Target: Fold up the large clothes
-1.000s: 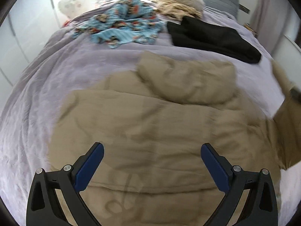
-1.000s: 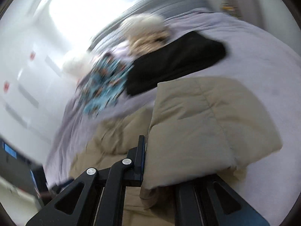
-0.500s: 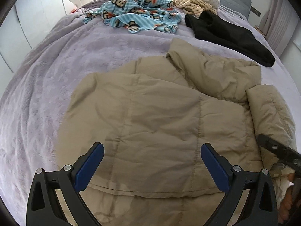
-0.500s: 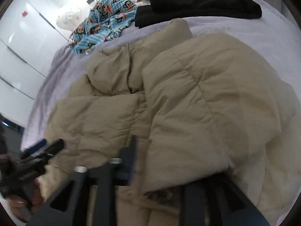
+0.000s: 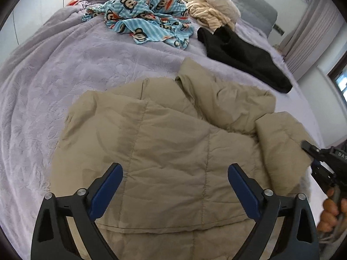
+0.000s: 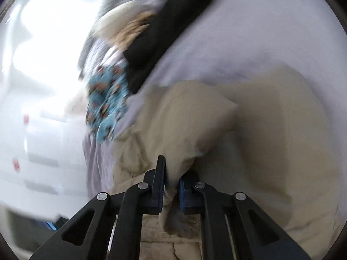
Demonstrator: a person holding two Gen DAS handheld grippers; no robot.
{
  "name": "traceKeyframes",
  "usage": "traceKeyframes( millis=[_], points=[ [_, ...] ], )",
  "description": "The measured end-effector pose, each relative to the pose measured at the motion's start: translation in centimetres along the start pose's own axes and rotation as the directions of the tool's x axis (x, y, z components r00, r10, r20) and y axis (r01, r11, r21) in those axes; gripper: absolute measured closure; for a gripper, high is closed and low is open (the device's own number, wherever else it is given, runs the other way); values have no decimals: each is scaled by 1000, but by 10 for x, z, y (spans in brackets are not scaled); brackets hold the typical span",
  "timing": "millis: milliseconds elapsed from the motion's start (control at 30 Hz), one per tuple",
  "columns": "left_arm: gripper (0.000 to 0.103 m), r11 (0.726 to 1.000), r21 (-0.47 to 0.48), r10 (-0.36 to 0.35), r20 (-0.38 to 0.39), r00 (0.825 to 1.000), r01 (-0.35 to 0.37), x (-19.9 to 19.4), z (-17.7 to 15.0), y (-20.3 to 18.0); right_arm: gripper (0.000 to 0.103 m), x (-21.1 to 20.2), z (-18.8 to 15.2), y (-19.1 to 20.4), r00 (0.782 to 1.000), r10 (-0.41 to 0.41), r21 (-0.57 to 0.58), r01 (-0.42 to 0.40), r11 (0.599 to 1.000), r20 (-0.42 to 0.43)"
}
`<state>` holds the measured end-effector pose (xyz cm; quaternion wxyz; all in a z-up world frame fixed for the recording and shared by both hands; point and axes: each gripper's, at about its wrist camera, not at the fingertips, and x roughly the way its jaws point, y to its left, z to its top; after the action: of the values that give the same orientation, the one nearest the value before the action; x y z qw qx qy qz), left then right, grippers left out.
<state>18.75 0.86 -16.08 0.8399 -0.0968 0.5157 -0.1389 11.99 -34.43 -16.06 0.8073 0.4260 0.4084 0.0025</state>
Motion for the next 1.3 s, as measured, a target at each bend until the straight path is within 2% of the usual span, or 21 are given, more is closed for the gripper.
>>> traceKeyframes(
  millis=[100,200,267,300,367,467,500,533,700,733,767,800,833,867,900,967,1000,1033,1133,1200,1300],
  points=[
    [5,996,-50,-71,13,997,71,-8,4,15,91,18,-24,60,998,-6,-264,-12,964,-66],
    [5,988,-91,-125,20,992,126,-14,6,28,88,53,-70,104,979,-120,-489,26,872,-162],
    [5,979,-112,-173,0,985,172,-12,7,34,60,71,-99,116,956,-226,-585,75,807,-189],
    [5,974,-122,-196,-13,981,193,-10,7,36,36,75,-108,117,947,-251,-599,84,796,-200],
    [5,952,-151,-277,-51,959,267,-2,5,39,30,67,-120,108,944,-228,-571,54,819,-237],
    [5,892,-198,-431,-105,896,406,13,2,34,30,39,-117,76,943,-152,-463,-2,887,-296],
    [5,883,-199,-452,-115,885,425,17,1,31,30,28,-114,63,944,-134,-423,-7,906,-303],
    [5,881,-195,-460,-134,878,432,26,1,25,30,13,-108,45,945,-113,-368,-9,930,-307],
    [5,911,-163,-408,-210,888,379,61,1,-1,30,-32,-80,-31,962,-47,-93,23,995,-268],
    [9,916,-148,-398,-219,891,373,66,1,-9,30,-37,-76,-44,967,-37,-39,28,999,-253],
    [44,915,-131,-404,-237,884,383,70,2,-20,30,-43,-72,-60,972,-26,27,33,999,-234],
    [90,914,-125,-406,-262,876,386,73,2,-26,30,-47,-71,-73,975,-7,81,25,996,-221],
    [95,915,-130,-404,-297,865,382,78,3,-35,30,-49,-71,-80,977,12,114,12,993,-211],
    [95,917,-127,-399,-290,870,378,77,3,-39,30,-51,-71,-82,978,16,117,8,993,-208],
    [95,914,-115,-405,-269,874,388,70,5,-44,30,-51,-72,-80,978,0,91,19,996,-209],
    [95,893,-111,-450,-202,870,437,49,12,-51,51,-53,-77,-70,977,-51,2,52,999,-205],
    [95,875,-121,-482,-158,862,468,35,18,-52,72,-50,-79,-62,974,-84,-59,73,996,-210],
    [95,862,-130,-504,-121,855,490,23,22,-52,83,-48,-81,-58,971,-109,-101,89,991,-210],
    [95,839,-144,-533,-28,846,524,-9,33,-43,89,-41,-77,-47,970,-204,-206,174,963,-136],
    [95,836,-151,-532,8,847,527,-24,37,-30,89,-39,-67,-48,956,-291,-248,270,930,-49],
    [95,856,-157,-496,17,868,492,-29,32,-12,94,-47,-51,-53,915,-396,-255,401,880,74]
  ],
)
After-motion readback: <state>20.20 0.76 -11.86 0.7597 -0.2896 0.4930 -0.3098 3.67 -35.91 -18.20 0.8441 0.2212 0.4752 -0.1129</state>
